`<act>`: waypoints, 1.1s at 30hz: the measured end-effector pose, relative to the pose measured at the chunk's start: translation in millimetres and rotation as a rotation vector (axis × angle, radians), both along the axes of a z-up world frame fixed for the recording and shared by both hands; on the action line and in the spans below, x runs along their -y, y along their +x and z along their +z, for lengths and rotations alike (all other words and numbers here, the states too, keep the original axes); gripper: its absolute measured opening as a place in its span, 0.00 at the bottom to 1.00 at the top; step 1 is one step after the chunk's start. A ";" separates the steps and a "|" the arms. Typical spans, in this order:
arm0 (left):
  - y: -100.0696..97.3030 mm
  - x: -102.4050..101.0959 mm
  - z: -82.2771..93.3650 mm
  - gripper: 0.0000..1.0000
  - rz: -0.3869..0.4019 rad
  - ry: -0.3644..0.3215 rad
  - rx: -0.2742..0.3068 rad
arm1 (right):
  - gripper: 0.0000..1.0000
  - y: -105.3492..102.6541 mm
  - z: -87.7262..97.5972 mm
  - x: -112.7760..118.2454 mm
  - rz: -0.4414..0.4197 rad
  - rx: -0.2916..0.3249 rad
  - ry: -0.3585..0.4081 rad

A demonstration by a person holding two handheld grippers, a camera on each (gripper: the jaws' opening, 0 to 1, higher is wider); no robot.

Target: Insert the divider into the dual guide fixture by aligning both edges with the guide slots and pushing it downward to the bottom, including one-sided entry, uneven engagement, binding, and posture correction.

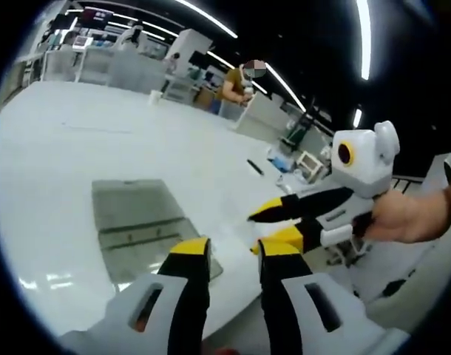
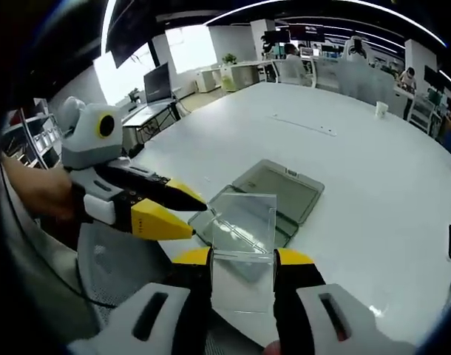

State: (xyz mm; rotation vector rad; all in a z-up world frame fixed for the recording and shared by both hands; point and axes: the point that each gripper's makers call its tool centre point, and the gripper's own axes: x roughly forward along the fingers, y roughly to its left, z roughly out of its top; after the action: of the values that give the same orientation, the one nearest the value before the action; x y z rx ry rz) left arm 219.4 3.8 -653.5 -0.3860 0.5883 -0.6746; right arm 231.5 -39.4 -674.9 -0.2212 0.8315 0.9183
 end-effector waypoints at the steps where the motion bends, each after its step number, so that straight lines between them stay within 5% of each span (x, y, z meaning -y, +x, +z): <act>1: 0.0 0.3 0.4 0.21 0.000 -0.003 0.000 | 0.27 -0.8 -0.1 -0.4 0.002 0.001 0.000; 33: 5.4 0.0 1.1 0.06 0.040 -0.081 -0.044 | 0.27 -10.0 8.4 -15.4 0.014 -0.010 0.043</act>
State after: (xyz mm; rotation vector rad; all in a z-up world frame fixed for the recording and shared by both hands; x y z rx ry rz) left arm 224.7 3.8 -652.3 -0.4880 0.5945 -0.6545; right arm 221.5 -24.0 -666.4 -0.1851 0.8192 0.9503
